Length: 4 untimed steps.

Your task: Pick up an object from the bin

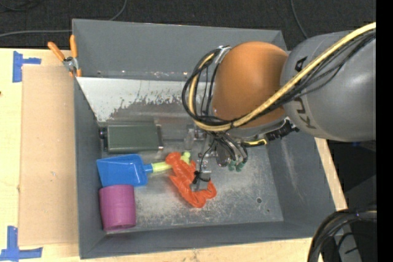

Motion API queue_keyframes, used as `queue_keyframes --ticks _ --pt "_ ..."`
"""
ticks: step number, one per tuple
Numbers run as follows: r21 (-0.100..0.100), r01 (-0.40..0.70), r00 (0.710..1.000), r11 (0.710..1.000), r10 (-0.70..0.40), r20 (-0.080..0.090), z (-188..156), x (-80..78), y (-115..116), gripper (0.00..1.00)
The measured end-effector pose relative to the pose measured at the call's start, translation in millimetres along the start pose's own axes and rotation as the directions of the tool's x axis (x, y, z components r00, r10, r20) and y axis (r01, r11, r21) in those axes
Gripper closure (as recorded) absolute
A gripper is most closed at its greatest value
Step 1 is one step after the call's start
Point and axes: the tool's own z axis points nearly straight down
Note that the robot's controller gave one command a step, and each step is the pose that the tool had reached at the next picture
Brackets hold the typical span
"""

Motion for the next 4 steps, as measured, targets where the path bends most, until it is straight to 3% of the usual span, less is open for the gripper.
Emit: queue_keyframes --ticks 1,2,3,4 --pt "0.001 -0.112 0.994 0.994 0.112 -0.005 66.3 -38.6 -14.1 0.0" --pt "-0.002 -0.134 0.991 0.991 0.134 0.004 67.8 -52.1 -14.4 0.0" --pt "0.001 -0.42 0.908 0.908 0.42 -0.003 63.1 -45.6 -23.0 0.0" --pt "-0.002 -0.155 0.988 0.988 0.155 0.0 133.2 -55.8 -11.9 0.0"
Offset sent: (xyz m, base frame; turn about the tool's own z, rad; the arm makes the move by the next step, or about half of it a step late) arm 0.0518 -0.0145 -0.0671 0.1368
